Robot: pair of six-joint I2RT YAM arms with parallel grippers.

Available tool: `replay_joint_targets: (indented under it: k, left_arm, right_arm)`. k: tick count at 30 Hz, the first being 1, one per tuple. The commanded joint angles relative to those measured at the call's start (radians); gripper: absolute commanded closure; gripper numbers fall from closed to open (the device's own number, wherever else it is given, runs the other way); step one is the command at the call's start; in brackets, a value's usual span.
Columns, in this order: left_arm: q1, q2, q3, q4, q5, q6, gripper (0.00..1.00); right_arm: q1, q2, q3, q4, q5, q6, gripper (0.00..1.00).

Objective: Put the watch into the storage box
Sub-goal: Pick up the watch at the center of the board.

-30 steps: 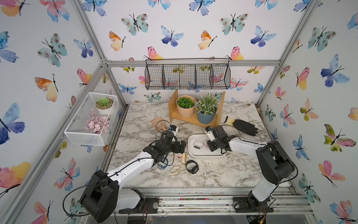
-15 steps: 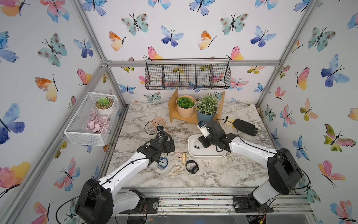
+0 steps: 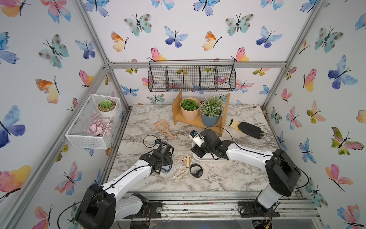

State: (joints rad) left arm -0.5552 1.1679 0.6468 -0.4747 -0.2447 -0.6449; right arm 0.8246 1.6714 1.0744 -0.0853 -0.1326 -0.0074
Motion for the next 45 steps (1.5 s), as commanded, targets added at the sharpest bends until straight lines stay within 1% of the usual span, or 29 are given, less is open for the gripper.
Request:
replay_joint_targets:
  k: [1, 5, 8, 14, 17, 19, 25, 27, 29, 33, 34, 39, 42, 45]
  left_arm:
    - [0.005, 0.004, -0.037, -0.012, 0.011, -0.059, 0.31]
    - [0.006, 0.0, -0.059, -0.001, 0.003, -0.075, 0.34]
    - [0.006, 0.019, -0.056, -0.001, -0.005, -0.073, 0.39]
    - [0.006, 0.061, -0.062, 0.023, -0.002, -0.068, 0.56]
    - [0.008, 0.077, -0.061, 0.03, -0.003, -0.06, 0.61]
    - [0.008, 0.086, -0.062, 0.033, -0.007, -0.059, 0.69]
    - [0.008, 0.091, -0.065, 0.038, -0.018, -0.058, 0.83]
    - [0.008, 0.096, -0.065, 0.036, -0.022, -0.055, 0.85]
    - [0.006, 0.101, -0.064, 0.038, -0.022, -0.052, 0.86]
    - [0.008, 0.112, -0.062, 0.047, -0.018, -0.047, 0.99]
    - [0.008, 0.114, -0.061, 0.049, -0.015, -0.046, 1.0]
    - [0.003, 0.1, -0.028, 0.036, 0.0, -0.015, 1.0]
    - [-0.003, 0.028, -0.005, 0.033, -0.016, 0.001, 1.0]
    - [-0.004, -0.069, -0.002, 0.08, 0.005, 0.034, 1.0]
  right_arm:
    - [0.005, 0.002, -0.019, 0.033, -0.027, 0.013, 0.51]
    - [0.005, 0.004, -0.025, 0.039, -0.028, 0.011, 0.51]
    - [0.006, 0.008, -0.027, 0.045, -0.032, 0.011, 0.5]
    - [0.005, 0.013, -0.029, 0.045, -0.026, 0.012, 0.5]
    - [0.004, 0.014, -0.029, 0.045, -0.023, 0.012, 0.5]
    - [0.005, 0.014, -0.03, 0.044, -0.022, 0.011, 0.5]
    - [0.006, 0.016, -0.028, 0.042, -0.023, 0.009, 0.5]
    - [0.004, 0.014, -0.03, 0.04, -0.023, 0.009, 0.5]
    - [0.005, 0.013, -0.03, 0.039, -0.024, 0.007, 0.5]
    - [0.005, 0.005, -0.034, 0.036, -0.023, 0.007, 0.5]
    - [0.006, 0.003, -0.036, 0.037, -0.024, 0.007, 0.5]
    - [0.005, -0.027, -0.049, 0.044, -0.038, -0.008, 0.5]
    - [0.005, -0.067, -0.076, 0.077, -0.081, -0.021, 0.49]
    - [0.005, -0.108, -0.089, 0.094, -0.163, -0.032, 0.48]
